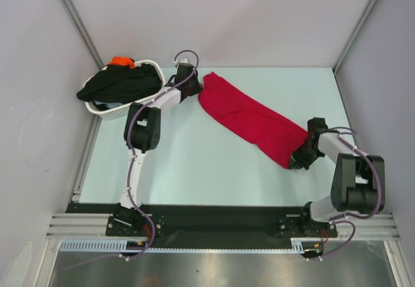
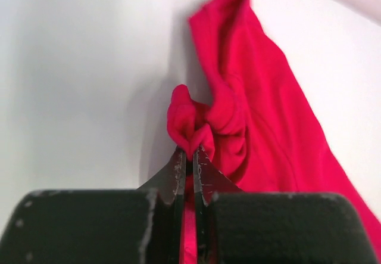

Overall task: Fold and stack the t-shirts
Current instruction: Fold the tshirt

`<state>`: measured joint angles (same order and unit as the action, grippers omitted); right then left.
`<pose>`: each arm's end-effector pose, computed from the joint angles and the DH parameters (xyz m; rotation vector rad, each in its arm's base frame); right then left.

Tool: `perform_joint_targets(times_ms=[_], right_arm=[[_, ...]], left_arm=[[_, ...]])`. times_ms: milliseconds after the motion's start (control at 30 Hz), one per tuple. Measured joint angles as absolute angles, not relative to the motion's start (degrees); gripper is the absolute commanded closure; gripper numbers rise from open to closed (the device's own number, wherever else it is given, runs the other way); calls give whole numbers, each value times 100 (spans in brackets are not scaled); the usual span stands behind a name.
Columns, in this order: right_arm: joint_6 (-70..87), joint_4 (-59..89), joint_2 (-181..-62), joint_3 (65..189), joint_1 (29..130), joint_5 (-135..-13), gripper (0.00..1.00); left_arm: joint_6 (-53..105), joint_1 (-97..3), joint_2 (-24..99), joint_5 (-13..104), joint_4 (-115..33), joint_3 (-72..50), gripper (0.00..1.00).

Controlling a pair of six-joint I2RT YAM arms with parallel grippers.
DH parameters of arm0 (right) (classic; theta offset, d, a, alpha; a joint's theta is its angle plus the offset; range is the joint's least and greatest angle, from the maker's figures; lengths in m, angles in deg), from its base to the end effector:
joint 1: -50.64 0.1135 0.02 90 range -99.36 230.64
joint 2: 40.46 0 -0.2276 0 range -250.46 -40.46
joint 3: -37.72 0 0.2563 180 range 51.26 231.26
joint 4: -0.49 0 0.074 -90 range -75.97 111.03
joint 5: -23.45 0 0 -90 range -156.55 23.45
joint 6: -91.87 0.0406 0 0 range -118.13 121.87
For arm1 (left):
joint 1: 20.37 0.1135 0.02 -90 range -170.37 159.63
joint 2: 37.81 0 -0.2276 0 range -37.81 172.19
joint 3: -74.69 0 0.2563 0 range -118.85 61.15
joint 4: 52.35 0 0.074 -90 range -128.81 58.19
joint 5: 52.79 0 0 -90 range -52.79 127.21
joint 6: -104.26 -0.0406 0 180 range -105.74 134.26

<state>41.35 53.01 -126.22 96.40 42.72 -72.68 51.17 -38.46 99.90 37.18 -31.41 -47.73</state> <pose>0.2502 -0.0304 0.1113 1.1875 2.7414 0.2279 0.5019 -0.1639 0.1313 -0.3690 2.2247 -0.5274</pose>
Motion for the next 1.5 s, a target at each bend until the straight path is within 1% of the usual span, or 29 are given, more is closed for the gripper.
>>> perform_joint_targets(times_ms=[133, 200, 233, 267, 300, 333, 367, 400, 467, 500, 533, 567, 633, 667, 700, 767, 867, 933, 1000, 1100, 1133, 1200, 1233, 1267, 1300, 1333, 1367, 1500], right_arm=[[4789, 5380, -12100, 9183, 5231, -7377, 100], [5112, 5411, -11853, 9017, 5817, -7447, 100], [5267, 5415, -11745, 8956, 6127, -7506, 100], [5418, 5411, -11662, 8915, 6398, -7556, 100], [5589, 5395, -11577, 8871, 6619, -7570, 100], [5689, 5376, -11551, 8860, 6908, -7594, 100], [5811, 5332, -11540, 8856, 7146, -7609, 100], [5936, 5255, -11551, 8856, 7375, -7633, 100], [6146, 5081, -11627, 8856, 7705, -7709, 100], [6266, 4967, -11721, 8867, 7887, -7760, 100], [6386, 4877, -11853, 8899, 8075, -7788, 100], [6489, 4792, -11999, 8954, 8234, -7812, 100], [6684, 4650, -12333, 9164, 8588, -7854, 100], [6782, 4545, -12495, 9286, 8763, -7873, 100], [6882, 4438, -12648, 9409, 8929, -7895, 100], [7147, 4230, -12919, 9629, 9266, -7904, 100], [7556, 4062, -13343, 9983, 9825, -7956, 100], [7748, 3916, -13669, 10259, 10208, -8013, 100], [7892, 3793, -13914, 10508, 10536, -8039, 100], [8028, 3561, -14040, 10641, 10890, -8085, 99], [8045, 3531, -14043, 10641, 10955, -8114, 95], [8032, 3481, -14069, 10652, 11063, -8245, 80], [7971, 3463, -14091, 10670, 11082, -8339, 68], [7868, 3478, -14099, 10716, 11082, -8407, 58], [7685, 3513, -14104, 10794, 11082, -8442, 53], [7497, 3535, -14099, 10912, 11082, -8468, 45], [7320, 3566, -14095, 11037, 11080, -8479, 40], [6181, 3730, -14014, 11857, 11178, -8632, 32]], left_arm=[[4774, -3841, 10557, 3484, -3124, -5781, 100], [4573, -3824, 10633, 3346, -3097, -6017, 100], [4463, -3804, 10631, 3266, -3108, -6058, 97], [4378, -3782, 10607, 3233, -3154, -6058, 92], [4291, -3756, 10587, 3196, -3189, -6052, 78], [4212, -3726, 10578, 3172, -3213, -6041, 72], [4116, -3688, 10563, 3176, -3277, -5979, 63], [4028, -3649, 10554, 3174, -3298, -5929, 52], [3845, -3586, 10554, 3154, -3294, -5859, 44], [3755, -3562, 10543, 3141, -3246, -5831, 31], [3648, -3542, 10504, 3134, -3207, -5770, 25], [3580, -3522, 10452, 3148, -3152, -5700, 22], [3451, -3503, 10257, 3204, -2940, -5562, 23], [3399, -3511, 10124, 3248, -2778, -5551, 26], [3355, -3527, 9962, 3285, -2647, -5503, 33], [3327, -3592, 9304, 3305, -2575, -5027, 35], [3390, -3758, 7545, 3320, -2861, -3328, 37], [3528, -3905, 6074, 3357, -2912, -2281, 38], [3674, -4060, 4769, 3467, -3056, -1606, 38], [3867, -4134, 3224, 3580, -3152, -799, 36], [3895, -4134, 2889, 3585, -3139, -541, 35], [3967, -4137, 2214, 3593, -2936, 79, 30], [3976, -4139, 1930, 3609, -2813, 376, 29], [3980, -4145, 1715, 3637, -2636, 626, 28], [3985, -4147, 1567, 3670, -2461, 827, 27], [3989, -4147, 1453, 3718, -2297, 999, 27], [4004, -4147, 1420, 3760, -2162, 1113, 27], [4245, -4147, 1280, 4059, -1613, 1657, 28]])
